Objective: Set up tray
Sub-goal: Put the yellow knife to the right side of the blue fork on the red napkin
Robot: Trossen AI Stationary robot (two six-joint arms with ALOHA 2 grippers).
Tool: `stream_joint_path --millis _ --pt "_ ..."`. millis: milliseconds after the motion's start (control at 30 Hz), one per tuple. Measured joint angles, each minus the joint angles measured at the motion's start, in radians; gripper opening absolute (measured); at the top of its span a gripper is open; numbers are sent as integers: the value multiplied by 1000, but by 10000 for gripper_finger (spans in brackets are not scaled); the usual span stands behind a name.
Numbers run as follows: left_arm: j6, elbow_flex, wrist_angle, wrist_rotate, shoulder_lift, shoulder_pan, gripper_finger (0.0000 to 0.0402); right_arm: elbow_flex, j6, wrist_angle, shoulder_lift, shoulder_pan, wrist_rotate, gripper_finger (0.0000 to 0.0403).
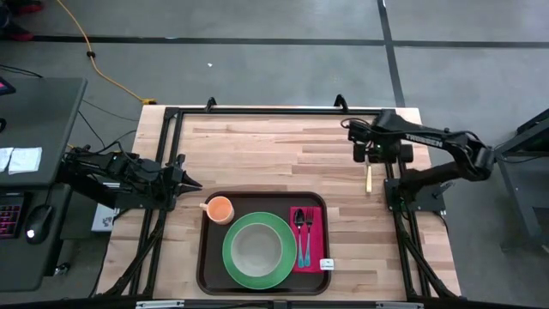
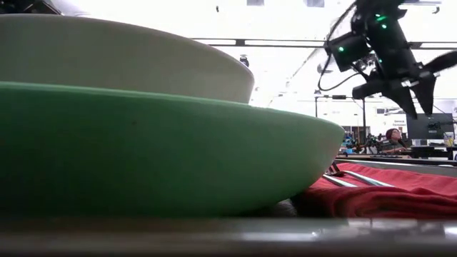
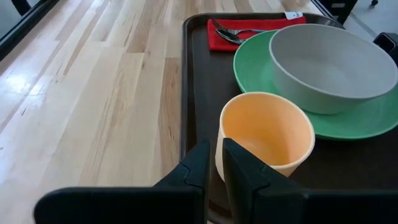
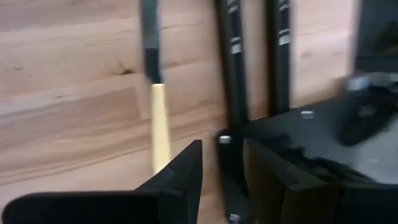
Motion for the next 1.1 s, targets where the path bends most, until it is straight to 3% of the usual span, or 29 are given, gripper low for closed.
stream_joint_path --millis 300,500,1100 --pt "-25 0 0 -8 0 0 74 -219 -34 283 -140 -49 -131 94" --pt "-31 0 0 -16 0 0 74 -206 -91 349 -121 -75 -99 94" --pt "-50 0 0 -19 0 0 74 -362 -99 603 -121 -148 -185 94"
